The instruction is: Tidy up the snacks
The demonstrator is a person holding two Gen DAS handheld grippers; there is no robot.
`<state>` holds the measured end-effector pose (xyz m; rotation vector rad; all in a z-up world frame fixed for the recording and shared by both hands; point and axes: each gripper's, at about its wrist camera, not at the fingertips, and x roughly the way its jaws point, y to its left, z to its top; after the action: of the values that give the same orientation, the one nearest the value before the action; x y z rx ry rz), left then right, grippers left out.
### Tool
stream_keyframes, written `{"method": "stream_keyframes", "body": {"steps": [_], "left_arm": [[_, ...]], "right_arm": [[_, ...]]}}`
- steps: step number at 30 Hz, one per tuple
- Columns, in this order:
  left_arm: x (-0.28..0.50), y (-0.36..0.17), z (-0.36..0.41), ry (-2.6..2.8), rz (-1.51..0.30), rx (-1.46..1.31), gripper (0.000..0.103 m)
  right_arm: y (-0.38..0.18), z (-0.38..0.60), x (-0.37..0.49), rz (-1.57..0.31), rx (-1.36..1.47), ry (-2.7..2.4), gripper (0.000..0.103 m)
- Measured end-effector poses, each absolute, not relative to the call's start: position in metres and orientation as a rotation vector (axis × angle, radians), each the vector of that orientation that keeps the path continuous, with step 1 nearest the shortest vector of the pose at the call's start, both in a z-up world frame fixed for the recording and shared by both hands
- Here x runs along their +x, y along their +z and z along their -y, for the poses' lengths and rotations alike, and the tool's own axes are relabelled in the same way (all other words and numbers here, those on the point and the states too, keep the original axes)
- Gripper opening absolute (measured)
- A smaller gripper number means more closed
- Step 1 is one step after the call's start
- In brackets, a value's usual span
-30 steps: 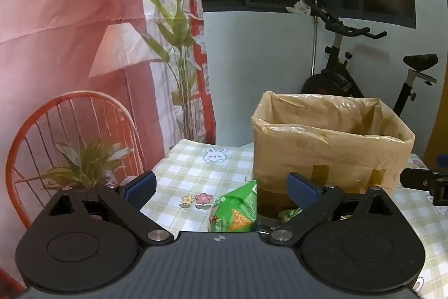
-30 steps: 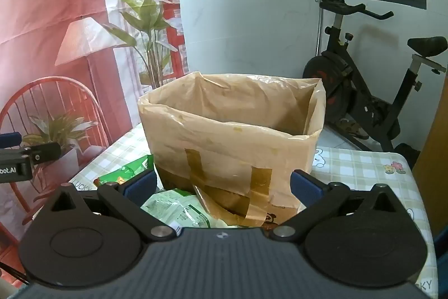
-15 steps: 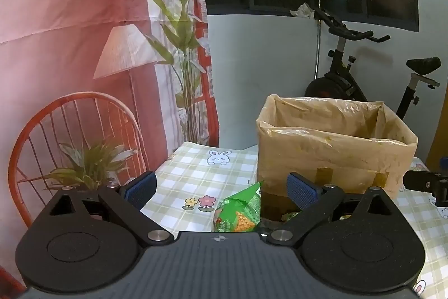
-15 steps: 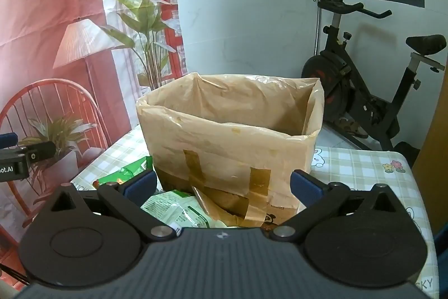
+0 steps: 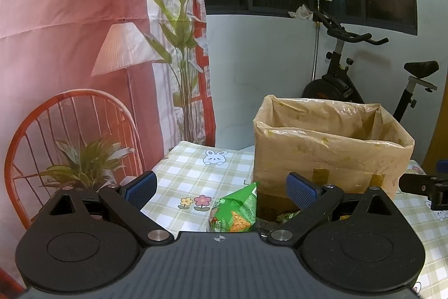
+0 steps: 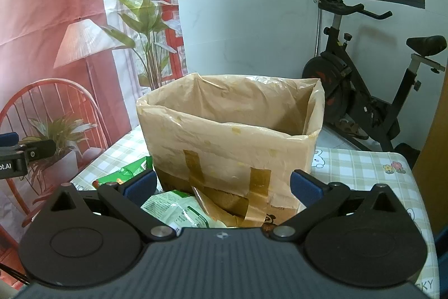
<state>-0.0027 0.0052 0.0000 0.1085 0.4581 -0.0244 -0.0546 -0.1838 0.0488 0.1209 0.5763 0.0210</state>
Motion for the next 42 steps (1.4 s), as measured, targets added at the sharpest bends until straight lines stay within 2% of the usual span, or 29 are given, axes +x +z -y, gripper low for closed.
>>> {"method": "stream_keyframes", "body": {"steps": [42], "left_arm": [[-0.0014, -0.0069, -0.0060, -0.045, -0.488, 0.075, 0.098]], "right_arm": [[0.0435, 0.1873, -0.0554, -0.583, 0.124, 0.017, 0.103]]}}
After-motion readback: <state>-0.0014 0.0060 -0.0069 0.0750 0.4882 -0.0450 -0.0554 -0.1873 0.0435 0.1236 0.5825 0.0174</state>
